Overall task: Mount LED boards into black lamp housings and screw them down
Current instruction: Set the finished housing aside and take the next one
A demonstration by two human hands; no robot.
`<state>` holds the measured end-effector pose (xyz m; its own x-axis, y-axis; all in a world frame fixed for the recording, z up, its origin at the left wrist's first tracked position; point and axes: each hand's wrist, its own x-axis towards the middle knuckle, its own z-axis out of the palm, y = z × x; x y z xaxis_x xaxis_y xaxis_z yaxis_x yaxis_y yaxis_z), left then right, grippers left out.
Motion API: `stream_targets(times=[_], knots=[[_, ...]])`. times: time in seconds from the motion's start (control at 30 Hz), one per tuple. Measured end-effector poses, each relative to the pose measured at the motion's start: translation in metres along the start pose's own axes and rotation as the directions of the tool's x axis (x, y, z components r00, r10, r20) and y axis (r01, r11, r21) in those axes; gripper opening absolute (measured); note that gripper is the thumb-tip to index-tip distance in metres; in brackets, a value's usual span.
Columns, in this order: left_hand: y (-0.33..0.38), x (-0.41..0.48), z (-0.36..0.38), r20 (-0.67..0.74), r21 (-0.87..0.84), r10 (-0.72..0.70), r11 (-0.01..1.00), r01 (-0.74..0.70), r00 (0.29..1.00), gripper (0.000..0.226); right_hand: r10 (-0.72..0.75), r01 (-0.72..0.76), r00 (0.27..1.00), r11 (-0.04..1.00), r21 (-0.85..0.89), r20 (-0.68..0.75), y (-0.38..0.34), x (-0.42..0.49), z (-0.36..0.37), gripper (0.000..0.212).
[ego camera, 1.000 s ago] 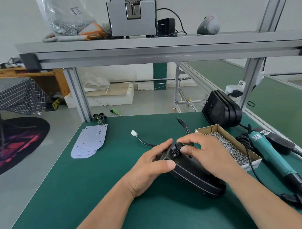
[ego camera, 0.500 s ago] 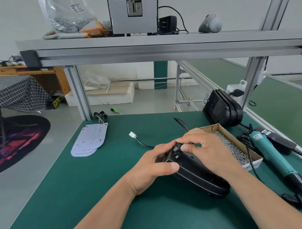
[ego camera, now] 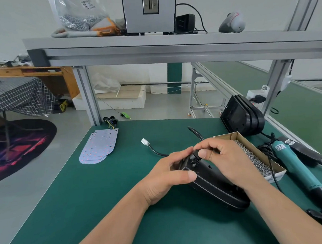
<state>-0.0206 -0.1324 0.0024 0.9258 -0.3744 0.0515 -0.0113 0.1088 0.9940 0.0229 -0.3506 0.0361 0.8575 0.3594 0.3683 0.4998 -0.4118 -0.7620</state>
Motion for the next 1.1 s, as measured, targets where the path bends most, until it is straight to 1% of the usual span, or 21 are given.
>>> stream_targets(times=[0.1,0.17,0.23,0.27,0.33,0.43,0.57,0.7,0.8,0.93,1.03,1.07,1.1], knots=[[0.000,0.000,0.001,-0.008,0.011,0.007,1.000,-0.007,1.000,0.082,-0.014,0.014,1.000,1.000,0.003,-0.004,0.000,-0.001,0.000,0.021],[-0.001,-0.001,0.001,-0.020,0.010,0.009,1.000,-0.009,1.000,0.081,-0.025,0.025,1.000,1.000,-0.011,-0.017,0.000,-0.003,-0.001,0.028],[-0.001,-0.002,0.002,-0.026,0.007,0.015,1.000,-0.015,1.000,0.077,-0.060,0.059,0.998,0.996,-0.073,-0.011,-0.002,-0.005,-0.002,0.032],[0.000,-0.002,0.003,-0.017,0.007,0.022,1.000,-0.022,1.000,0.075,-0.080,0.080,0.997,0.990,-0.118,-0.001,-0.003,-0.005,-0.002,0.029],[0.001,-0.003,0.004,-0.001,0.005,0.037,0.999,-0.037,0.999,0.069,-0.121,0.129,0.991,0.971,-0.203,0.049,-0.007,-0.006,-0.003,0.025],[0.002,-0.004,0.005,0.011,0.001,0.041,0.999,-0.041,0.999,0.066,-0.179,0.200,0.979,0.929,-0.312,0.095,-0.010,-0.008,-0.001,0.028],[0.001,-0.004,0.004,-0.003,0.024,0.028,0.999,-0.028,1.000,0.066,-0.151,0.154,0.988,0.943,-0.293,0.032,-0.012,-0.008,0.000,0.027],[0.003,-0.005,0.007,0.018,0.012,0.045,0.999,-0.045,0.999,0.064,-0.169,0.194,0.980,0.924,-0.328,0.105,-0.014,-0.006,0.000,0.025],[0.004,-0.003,0.009,-0.006,-0.007,0.049,0.999,-0.049,0.999,0.067,-0.160,0.209,0.974,0.908,-0.363,0.161,-0.016,-0.006,-0.002,0.026],[0.001,-0.001,0.007,-0.051,0.011,-0.012,1.000,0.013,0.999,0.075,-0.030,0.047,0.997,0.958,-0.283,0.065,-0.020,-0.014,-0.009,0.033],[-0.002,0.000,0.006,-0.040,0.027,-0.015,0.999,0.016,0.999,0.074,-0.103,0.112,0.994,0.951,-0.289,0.047,-0.022,-0.020,-0.010,0.027],[-0.003,0.000,0.006,-0.045,0.024,-0.013,1.000,0.014,0.999,0.074,-0.115,0.129,0.991,0.949,-0.288,0.065,-0.024,-0.022,-0.011,0.028],[-0.003,-0.001,0.006,-0.051,0.020,-0.013,1.000,0.014,0.999,0.073,-0.114,0.137,0.989,0.949,-0.285,0.097,-0.025,-0.024,-0.014,0.034]])
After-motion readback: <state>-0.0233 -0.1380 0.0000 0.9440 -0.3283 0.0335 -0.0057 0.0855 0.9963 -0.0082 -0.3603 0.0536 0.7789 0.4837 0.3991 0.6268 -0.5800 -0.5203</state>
